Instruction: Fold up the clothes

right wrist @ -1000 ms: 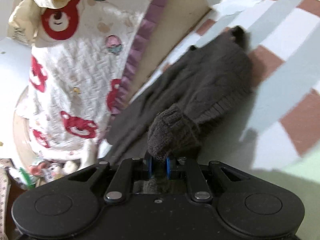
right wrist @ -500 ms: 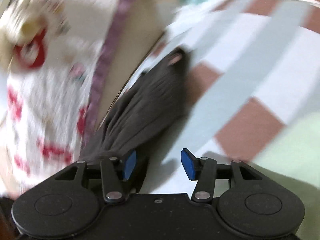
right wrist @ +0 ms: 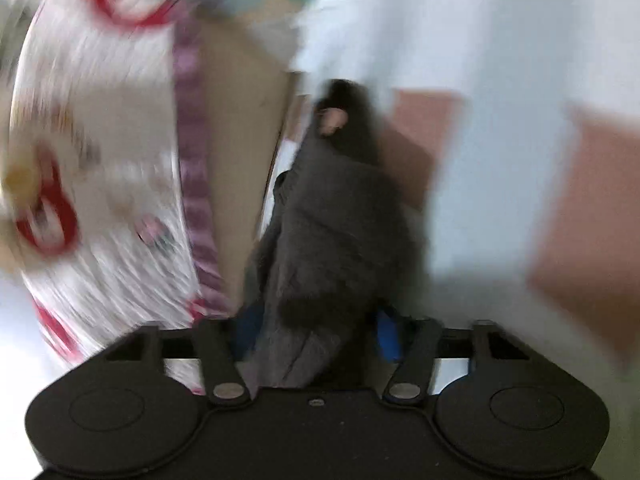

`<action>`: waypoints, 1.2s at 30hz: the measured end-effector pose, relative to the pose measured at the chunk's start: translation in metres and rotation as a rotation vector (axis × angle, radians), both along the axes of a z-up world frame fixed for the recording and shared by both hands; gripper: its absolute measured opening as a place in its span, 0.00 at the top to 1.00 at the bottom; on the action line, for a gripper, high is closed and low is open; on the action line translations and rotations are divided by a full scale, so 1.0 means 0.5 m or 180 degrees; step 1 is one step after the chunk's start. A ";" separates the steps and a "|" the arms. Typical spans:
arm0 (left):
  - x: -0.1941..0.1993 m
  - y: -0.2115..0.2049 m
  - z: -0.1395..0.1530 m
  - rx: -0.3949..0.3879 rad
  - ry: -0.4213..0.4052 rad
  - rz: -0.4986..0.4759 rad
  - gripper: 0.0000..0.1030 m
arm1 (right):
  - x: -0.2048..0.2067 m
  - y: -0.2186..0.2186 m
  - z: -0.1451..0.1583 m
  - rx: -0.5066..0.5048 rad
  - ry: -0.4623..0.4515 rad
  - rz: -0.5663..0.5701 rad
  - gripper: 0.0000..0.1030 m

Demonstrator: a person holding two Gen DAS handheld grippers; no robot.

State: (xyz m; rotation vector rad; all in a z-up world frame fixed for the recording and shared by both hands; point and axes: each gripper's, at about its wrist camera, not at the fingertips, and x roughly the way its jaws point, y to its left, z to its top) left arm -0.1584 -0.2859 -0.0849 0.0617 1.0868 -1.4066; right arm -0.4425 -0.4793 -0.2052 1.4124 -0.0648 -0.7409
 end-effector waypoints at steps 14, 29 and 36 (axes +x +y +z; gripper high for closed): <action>-0.208 -0.100 -0.005 0.0531 0.0129 -0.1356 0.87 | -0.128 -0.023 0.137 -0.1564 0.1959 0.0162 0.96; -0.053 0.090 0.044 0.0363 0.0296 -0.0613 0.26 | -0.152 -0.022 0.107 -0.1569 0.2710 0.0789 0.89; 0.060 0.264 0.036 0.0821 -0.0359 0.0552 0.26 | -0.184 0.000 0.135 -0.1658 0.2781 0.0918 0.56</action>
